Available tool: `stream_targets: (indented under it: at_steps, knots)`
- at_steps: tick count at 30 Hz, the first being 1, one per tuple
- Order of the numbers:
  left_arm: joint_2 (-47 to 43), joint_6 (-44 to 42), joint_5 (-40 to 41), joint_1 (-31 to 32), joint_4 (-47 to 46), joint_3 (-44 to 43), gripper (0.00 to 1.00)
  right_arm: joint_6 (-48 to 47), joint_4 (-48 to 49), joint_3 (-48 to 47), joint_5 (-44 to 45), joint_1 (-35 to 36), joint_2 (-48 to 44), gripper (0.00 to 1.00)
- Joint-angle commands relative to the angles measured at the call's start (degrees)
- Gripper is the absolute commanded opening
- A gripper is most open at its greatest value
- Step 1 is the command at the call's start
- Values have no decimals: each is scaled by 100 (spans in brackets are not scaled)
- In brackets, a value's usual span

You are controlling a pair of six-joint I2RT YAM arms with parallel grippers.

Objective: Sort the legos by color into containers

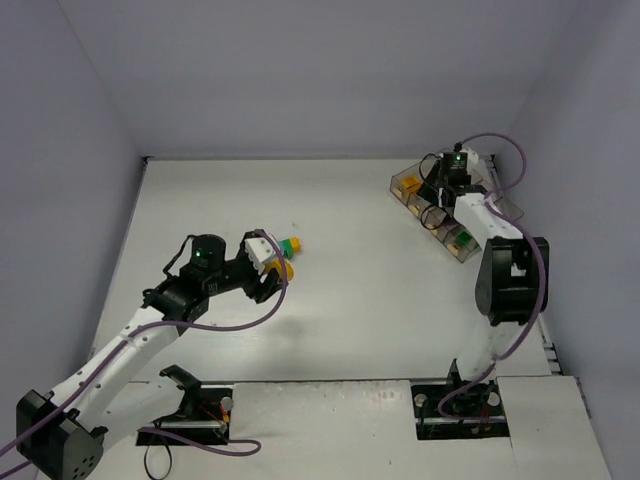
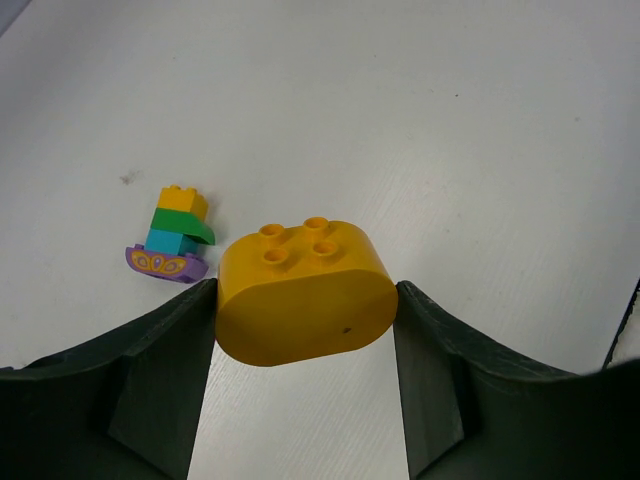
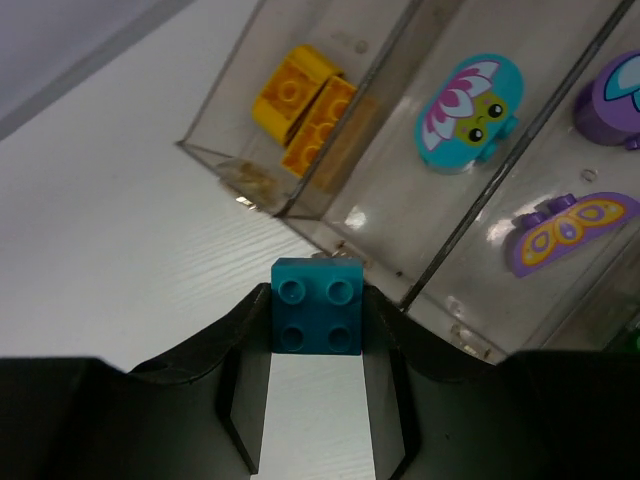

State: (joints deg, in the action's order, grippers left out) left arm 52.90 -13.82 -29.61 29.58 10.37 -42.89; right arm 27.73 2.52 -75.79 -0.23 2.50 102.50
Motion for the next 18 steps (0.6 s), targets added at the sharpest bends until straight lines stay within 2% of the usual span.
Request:
stream_targets:
  at_steps: [1, 9, 10, 12, 13, 16, 18]
  knots:
    - [-158, 187, 7, 30, -378, -44, 0, 198, 415, -655, 506, -101, 296, 8]
    - [-123, 328, -10, 30, -448, -52, 0, 277, 433, -1157, 726, -224, 1009, 12]
    - [-131, 328, -10, 30, -457, -44, 0, 286, 433, -1192, 726, -224, 1079, 21]
    - [-131, 337, -10, 30, -466, -26, 0, 260, 424, -1297, 700, -224, 1193, 31]
    - [-123, 337, -10, 30, -466, -17, 0, 251, 424, -1324, 674, -224, 1211, 40]
    - [-114, 328, -10, 30, -483, -26, 0, 207, 389, -1342, 656, -224, 1246, 51]
    - [-114, 328, -19, 30, -545, -26, 0, 189, 380, -1264, 630, -224, 1168, 53]
